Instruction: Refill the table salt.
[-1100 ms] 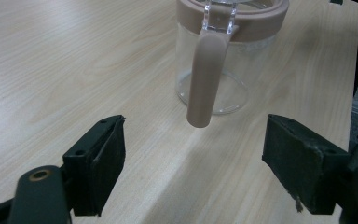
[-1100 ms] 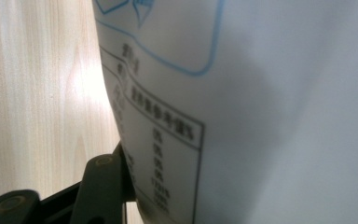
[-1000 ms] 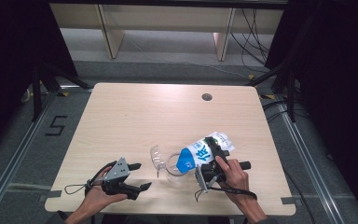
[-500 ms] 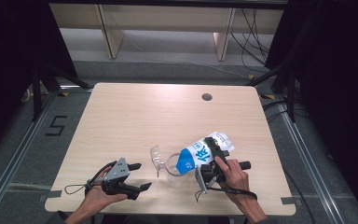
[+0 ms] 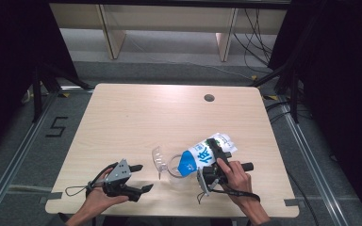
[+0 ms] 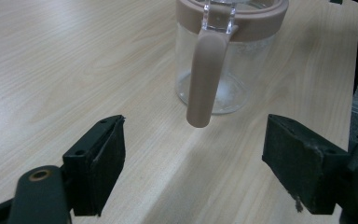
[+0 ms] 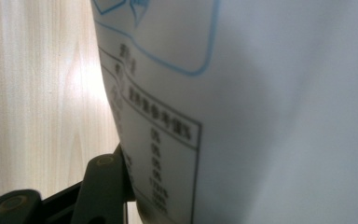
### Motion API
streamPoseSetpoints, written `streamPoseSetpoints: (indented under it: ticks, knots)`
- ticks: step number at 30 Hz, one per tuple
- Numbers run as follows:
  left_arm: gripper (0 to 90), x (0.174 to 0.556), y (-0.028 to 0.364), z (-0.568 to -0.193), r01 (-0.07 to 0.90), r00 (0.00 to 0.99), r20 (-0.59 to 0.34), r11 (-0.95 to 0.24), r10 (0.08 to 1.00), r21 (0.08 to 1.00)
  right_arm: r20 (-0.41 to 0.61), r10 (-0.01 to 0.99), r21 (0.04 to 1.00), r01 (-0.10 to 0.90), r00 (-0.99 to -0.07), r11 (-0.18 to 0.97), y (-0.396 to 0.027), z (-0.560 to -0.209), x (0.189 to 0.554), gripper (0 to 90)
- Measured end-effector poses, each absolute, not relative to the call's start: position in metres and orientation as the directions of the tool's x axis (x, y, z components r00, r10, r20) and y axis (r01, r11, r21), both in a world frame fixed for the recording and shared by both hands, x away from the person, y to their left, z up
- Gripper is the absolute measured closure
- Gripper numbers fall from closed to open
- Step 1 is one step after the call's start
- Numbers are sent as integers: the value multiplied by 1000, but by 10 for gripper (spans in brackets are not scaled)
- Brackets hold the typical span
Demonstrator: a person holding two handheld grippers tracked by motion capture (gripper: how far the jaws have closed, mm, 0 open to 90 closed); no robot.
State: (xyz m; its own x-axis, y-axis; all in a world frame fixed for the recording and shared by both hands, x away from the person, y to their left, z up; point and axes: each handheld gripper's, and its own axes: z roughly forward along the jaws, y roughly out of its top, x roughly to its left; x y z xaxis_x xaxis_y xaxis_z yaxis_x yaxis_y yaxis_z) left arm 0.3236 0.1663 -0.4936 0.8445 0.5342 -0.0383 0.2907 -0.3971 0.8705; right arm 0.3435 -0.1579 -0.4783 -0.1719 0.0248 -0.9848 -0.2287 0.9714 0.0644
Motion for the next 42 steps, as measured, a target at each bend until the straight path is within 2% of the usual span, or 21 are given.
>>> streamPoseSetpoints:
  ticks: [3,5,9,10,36,39,42]
  knots:
    - [207,324,166,-494,291,844,-37,-398,535,870,-983,29,68,-218,-179,974,-158,-479,343,496]
    - [207,324,166,-494,290,846,-41,-394,531,872,-988,-27,10,-242,-150,970,-157,-475,343,496]
    - [207,323,166,-494,292,844,-43,-392,535,872,-988,-16,21,-237,-153,971,-157,-476,343,496]
    - [208,324,166,-494,291,844,-38,-398,535,870,-986,17,53,-219,-164,974,-158,-478,342,496]
    - [207,324,166,-494,291,844,-39,-397,535,870,-988,9,40,-202,-152,979,-158,-480,340,503]
    - [207,324,166,-494,290,845,-38,-397,534,871,-991,-23,8,-235,-129,972,-157,-477,342,503]
    - [207,324,166,-494,292,844,-38,-398,535,870,-990,-2,30,-223,-141,974,-158,-478,342,503]
